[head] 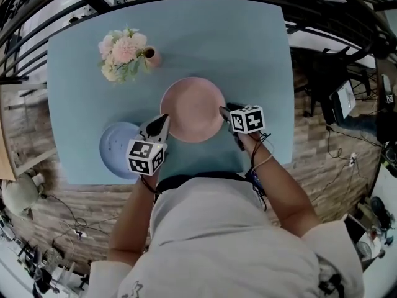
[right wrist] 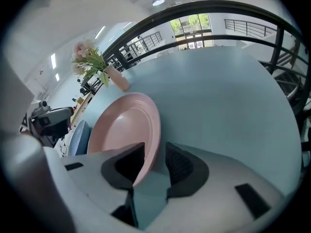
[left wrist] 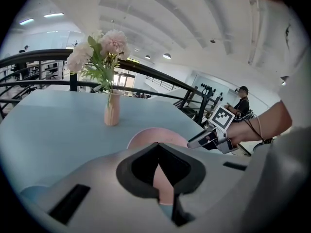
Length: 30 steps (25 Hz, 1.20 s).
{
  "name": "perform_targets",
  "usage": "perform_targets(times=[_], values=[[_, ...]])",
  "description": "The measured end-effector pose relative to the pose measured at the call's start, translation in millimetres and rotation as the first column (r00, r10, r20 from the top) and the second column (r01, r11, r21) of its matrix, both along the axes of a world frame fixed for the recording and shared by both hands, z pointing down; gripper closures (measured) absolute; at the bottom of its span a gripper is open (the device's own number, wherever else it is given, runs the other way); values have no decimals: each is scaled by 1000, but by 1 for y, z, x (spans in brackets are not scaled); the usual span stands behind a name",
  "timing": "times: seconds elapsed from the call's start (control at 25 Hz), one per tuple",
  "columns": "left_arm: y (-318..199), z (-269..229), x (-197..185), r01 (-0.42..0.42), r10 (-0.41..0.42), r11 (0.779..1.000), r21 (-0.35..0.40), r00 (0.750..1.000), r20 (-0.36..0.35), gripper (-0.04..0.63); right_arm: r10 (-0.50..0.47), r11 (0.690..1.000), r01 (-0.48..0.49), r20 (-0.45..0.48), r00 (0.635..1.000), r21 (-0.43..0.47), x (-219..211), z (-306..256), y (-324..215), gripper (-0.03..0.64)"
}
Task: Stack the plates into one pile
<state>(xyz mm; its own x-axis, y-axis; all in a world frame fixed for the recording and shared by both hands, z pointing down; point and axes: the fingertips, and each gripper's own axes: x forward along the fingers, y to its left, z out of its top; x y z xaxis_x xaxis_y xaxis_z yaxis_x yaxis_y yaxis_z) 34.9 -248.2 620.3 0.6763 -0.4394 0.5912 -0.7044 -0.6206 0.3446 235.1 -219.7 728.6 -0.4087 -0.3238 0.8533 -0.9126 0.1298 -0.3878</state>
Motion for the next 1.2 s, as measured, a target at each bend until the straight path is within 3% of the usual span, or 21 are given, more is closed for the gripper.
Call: perform_targets(times=[0.32, 0.6, 1.2], values=[[-5, 7, -1, 1, -1, 1000, -10, 1000, -5, 591, 25, 997, -23, 25, 999, -70, -2, 16, -2, 549], [-6, 6, -5, 4, -4, 1000, -7, 1000, -4, 591, 107, 989, -99, 70, 992, -108, -4, 17, -5, 589], [5, -8, -6, 7, -7, 1000, 26, 1000, -7, 591, 104, 994, -99, 101, 989, -55, -5, -8, 0, 592]])
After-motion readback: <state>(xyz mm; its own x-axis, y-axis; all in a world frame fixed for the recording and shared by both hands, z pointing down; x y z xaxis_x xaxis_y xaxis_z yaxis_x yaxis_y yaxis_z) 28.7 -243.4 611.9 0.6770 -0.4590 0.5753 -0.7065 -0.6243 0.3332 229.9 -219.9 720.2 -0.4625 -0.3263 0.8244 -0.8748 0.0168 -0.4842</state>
